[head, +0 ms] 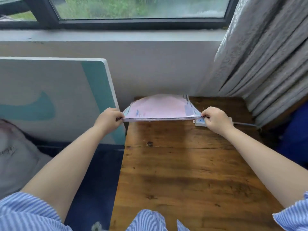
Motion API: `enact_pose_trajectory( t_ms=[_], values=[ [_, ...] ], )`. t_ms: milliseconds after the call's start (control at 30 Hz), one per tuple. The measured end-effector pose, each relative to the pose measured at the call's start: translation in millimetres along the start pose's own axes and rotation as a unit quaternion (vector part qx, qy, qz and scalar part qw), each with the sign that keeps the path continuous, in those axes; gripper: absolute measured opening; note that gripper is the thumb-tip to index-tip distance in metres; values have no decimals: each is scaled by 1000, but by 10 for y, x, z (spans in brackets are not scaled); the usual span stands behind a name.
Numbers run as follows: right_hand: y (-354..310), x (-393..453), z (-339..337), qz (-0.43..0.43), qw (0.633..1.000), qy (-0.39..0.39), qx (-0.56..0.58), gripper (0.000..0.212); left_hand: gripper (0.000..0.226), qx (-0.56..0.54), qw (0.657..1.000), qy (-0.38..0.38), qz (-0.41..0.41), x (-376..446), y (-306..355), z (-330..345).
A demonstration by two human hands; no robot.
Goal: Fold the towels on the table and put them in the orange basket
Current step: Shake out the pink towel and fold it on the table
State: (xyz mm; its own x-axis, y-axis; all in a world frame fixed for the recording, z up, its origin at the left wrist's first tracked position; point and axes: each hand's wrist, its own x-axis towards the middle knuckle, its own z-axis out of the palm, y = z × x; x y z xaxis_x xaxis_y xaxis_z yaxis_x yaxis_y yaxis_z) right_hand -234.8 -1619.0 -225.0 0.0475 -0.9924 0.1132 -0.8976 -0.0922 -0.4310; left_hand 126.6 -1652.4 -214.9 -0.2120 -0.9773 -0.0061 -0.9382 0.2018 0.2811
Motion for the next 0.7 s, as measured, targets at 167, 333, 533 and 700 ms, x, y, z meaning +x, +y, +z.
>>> enact_pose_trajectory(
  t_ms=[167, 333, 533, 700],
  values=[
    [230, -687, 640, -20, 969, -197, -150, 26, 19, 155, 965, -204, 50, -496, -26, 729],
    [361, -1292, 1170, -4, 937, -290, -195, 24, 19, 205, 921, -327, 59, -1083, -12, 1428],
    [426, -1702, 1393, -59, 949, -247, -189, 17, 28, 251, 905, -320, 127, -1479, -127, 1839],
    [385, -1958, 1444, -116, 947, -215, -209, 32, 20, 236, 911, -313, 125, -1743, -188, 2076]
  ],
)
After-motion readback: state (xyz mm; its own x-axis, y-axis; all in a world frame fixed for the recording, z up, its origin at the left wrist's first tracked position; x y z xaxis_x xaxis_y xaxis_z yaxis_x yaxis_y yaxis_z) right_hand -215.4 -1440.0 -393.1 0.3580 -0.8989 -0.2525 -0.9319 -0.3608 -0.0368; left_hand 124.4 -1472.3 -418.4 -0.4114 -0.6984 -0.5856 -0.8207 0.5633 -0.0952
